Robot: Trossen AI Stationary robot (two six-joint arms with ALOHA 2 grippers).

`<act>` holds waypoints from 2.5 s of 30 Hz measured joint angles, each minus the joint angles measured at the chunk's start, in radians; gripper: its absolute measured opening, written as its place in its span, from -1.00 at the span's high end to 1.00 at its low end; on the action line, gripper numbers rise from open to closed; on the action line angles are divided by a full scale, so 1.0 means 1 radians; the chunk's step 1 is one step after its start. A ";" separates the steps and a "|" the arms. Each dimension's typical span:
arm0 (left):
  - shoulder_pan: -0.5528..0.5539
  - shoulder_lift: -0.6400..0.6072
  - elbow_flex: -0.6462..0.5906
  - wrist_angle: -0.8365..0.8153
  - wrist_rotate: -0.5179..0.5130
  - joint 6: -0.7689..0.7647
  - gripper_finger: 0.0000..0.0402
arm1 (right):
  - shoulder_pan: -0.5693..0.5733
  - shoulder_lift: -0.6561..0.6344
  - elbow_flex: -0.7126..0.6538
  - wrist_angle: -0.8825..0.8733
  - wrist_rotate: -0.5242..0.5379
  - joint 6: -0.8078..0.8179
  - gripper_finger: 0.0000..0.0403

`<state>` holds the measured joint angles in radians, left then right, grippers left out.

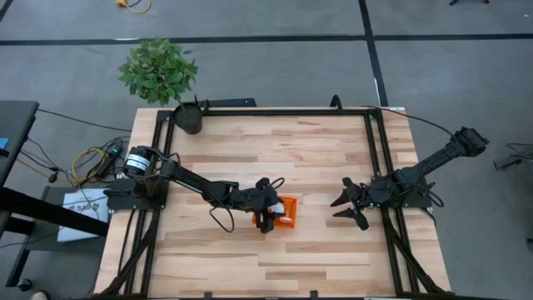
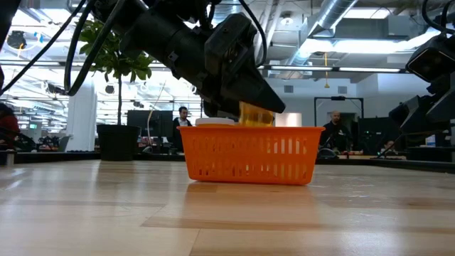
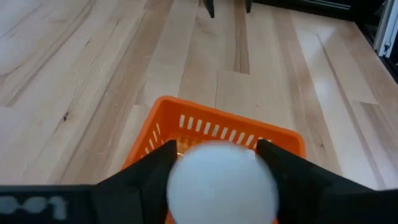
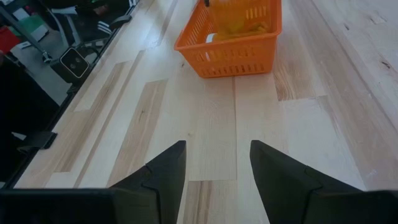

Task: Pick and place pill bottles into a basket
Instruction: Put the orange pill bottle into the orange bin, then return to Home Position

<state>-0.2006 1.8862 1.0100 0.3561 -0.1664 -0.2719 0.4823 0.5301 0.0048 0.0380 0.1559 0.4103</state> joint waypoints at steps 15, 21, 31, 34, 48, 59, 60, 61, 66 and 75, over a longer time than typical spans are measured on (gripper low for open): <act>0.012 0.000 0.000 0.030 -0.067 0.042 -0.35 | 0.000 0.000 0.000 0.000 0.000 0.000 0.15; 0.024 -0.037 0.000 0.065 -0.075 0.029 -0.34 | 0.000 0.000 0.000 0.000 0.000 0.000 0.15; 0.024 -0.169 0.000 -0.071 -0.105 0.090 -0.34 | 0.000 0.000 0.000 0.000 0.000 0.000 0.15; 0.025 -0.209 0.000 -0.115 -0.109 0.093 -0.34 | 0.000 0.000 0.000 0.000 0.000 0.000 0.15; 0.025 -0.367 0.000 -0.285 -0.136 0.107 -0.34 | 0.000 0.000 0.000 0.000 0.000 0.000 0.15; 0.023 -0.531 -0.115 -0.268 -0.164 0.053 -0.34 | 0.000 0.000 0.000 0.000 0.000 0.000 0.15; 0.023 -0.556 -0.139 -0.251 -0.178 0.051 -0.34 | 0.000 0.000 0.000 0.000 0.000 0.000 0.15; 0.023 -0.582 -0.163 -0.247 -0.188 0.050 -0.34 | 0.000 0.000 0.000 0.000 0.000 0.000 0.15; 0.024 -0.694 -0.259 -0.228 -0.215 0.028 -0.34 | 0.000 0.000 0.000 0.000 0.000 0.000 0.15; 0.023 -0.937 -0.452 -0.208 -0.205 -0.019 -0.34 | 0.000 0.000 0.000 0.000 0.000 0.000 0.15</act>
<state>-0.1772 0.9496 0.5576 0.1480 -0.3715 -0.2908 0.4820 0.5301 0.0048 0.0377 0.1558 0.4106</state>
